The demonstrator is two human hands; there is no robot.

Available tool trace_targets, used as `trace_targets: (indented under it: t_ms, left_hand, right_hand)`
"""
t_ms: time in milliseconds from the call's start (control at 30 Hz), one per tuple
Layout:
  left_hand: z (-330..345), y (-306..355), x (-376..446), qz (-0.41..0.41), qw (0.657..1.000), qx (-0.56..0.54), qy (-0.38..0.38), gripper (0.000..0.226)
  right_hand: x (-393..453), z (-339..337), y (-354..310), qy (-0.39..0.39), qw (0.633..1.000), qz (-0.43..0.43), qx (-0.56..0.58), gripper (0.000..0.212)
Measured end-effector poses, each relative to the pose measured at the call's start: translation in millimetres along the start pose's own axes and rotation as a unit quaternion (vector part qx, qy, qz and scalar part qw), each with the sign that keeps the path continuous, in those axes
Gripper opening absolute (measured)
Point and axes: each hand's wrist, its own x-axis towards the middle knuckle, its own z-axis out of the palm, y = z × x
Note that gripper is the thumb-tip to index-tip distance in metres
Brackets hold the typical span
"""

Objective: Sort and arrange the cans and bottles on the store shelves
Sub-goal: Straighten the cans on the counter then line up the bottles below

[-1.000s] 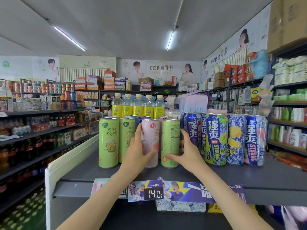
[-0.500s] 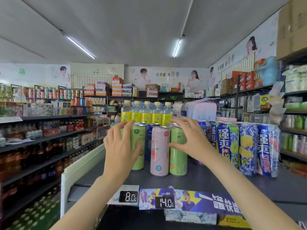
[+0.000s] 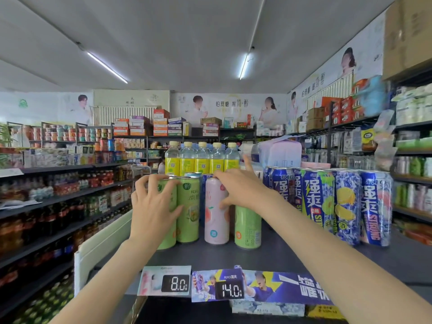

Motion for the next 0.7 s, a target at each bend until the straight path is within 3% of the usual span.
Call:
trace_targets:
  t_ms: [267, 433, 500, 567, 633, 700]
  left_hand:
    - [1, -5, -2, 0.02, 0.999, -0.021, -0.017, 0.09]
    - [-6, -7, -12, -0.051, 0.985, -0.156, -0.045, 0.098]
    - [-12, -7, -14, -0.096, 0.966, -0.228, -0.071, 0.099]
    - [-15, -7, -15, -0.124, 0.95, -0.269, -0.103, 0.096]
    - [-14, -9, -14, -0.128, 0.948, -0.269, -0.111, 0.093]
    - [-13, -9, -15, -0.133, 0.946, -0.275, -0.112, 0.092]
  right_hand:
    - [38, 4, -11, -0.051, 0.994, 0.044, -0.09, 0.079]
    - [40, 6, -11, -0.054, 0.993, 0.044, -0.091, 0.079]
    - [40, 4, -8, -0.043, 0.998, 0.036, -0.025, 0.075]
    - [41, -5, -6, -0.032, 0.992, 0.027, 0.117, 0.071]
    - [44, -16, -8, -0.057, 0.955, 0.016, 0.29, 0.066]
    - [49, -19, -12, -0.094, 0.925, 0.005, 0.368, 0.057]
